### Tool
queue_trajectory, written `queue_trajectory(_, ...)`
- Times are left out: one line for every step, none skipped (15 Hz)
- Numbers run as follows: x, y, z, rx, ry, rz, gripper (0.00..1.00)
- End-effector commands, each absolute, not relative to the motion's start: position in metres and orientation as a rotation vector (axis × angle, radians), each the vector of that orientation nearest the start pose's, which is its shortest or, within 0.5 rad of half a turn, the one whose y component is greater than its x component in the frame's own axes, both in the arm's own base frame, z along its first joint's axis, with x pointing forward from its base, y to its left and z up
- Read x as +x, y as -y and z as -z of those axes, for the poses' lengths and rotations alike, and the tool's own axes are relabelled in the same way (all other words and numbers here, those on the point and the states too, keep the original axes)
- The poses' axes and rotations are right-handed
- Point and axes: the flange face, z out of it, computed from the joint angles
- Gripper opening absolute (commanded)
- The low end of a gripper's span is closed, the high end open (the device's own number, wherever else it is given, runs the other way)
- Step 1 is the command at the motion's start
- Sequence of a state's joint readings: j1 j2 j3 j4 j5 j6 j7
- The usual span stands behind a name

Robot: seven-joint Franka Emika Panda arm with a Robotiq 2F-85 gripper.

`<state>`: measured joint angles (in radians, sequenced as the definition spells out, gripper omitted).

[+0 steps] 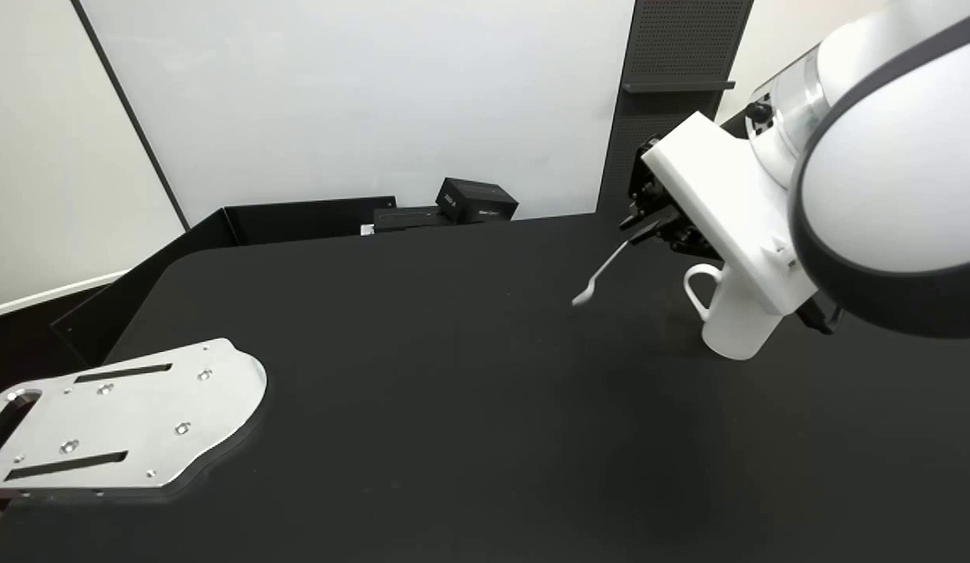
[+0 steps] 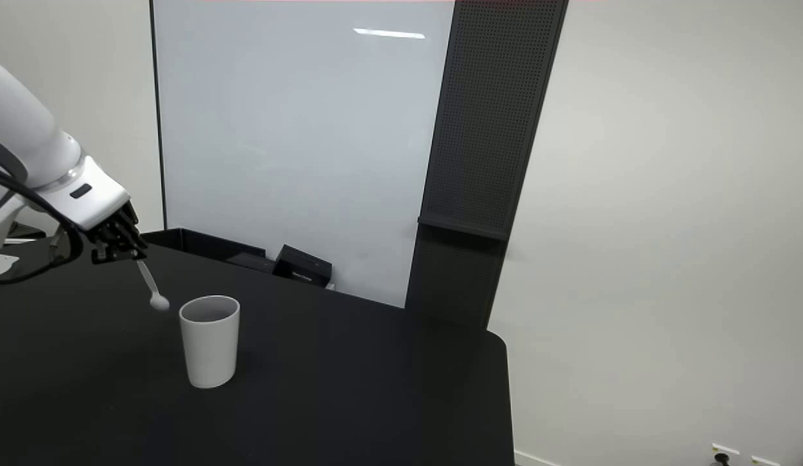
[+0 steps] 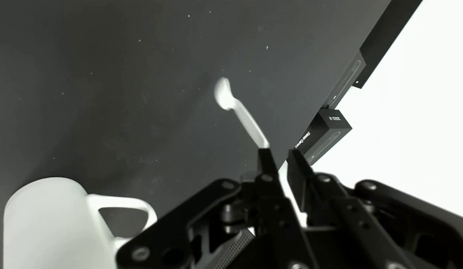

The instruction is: Take the spoon out of the cup and put it on the table

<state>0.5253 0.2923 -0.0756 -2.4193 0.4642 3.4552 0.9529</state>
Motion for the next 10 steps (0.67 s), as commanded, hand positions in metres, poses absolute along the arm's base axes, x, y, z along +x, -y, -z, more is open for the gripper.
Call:
queue_trajectory(0.499,-0.188,-0.251,-2.280,-1.263,0.722,0.48)
queue_trajectory(0.494,-0.188,-0.242,-2.296,-1.271,0.701,0.55)
queue_trajectory(0.486,-0.187,-0.230,-2.316,-1.284,0.664,0.62)
queue_trajectory(0.483,-0.183,-0.228,-2.348,-1.301,0.619,0.69)
queue_trajectory(0.481,-0.180,-0.227,-2.376,-1.316,0.571,0.76)
queue_trajectory(0.479,-0.173,-0.225,-2.412,-1.341,0.516,0.82)
queue_trajectory(0.478,-0.164,-0.224,-2.447,-1.375,0.445,0.88)
queue_trajectory(0.474,-0.156,-0.223,-2.486,-1.401,0.358,0.96)
queue_trajectory(0.474,-0.147,-0.226,-2.518,-1.415,0.294,0.99)
queue_trajectory(0.474,-0.139,-0.229,-2.545,-1.432,0.246,1.00)
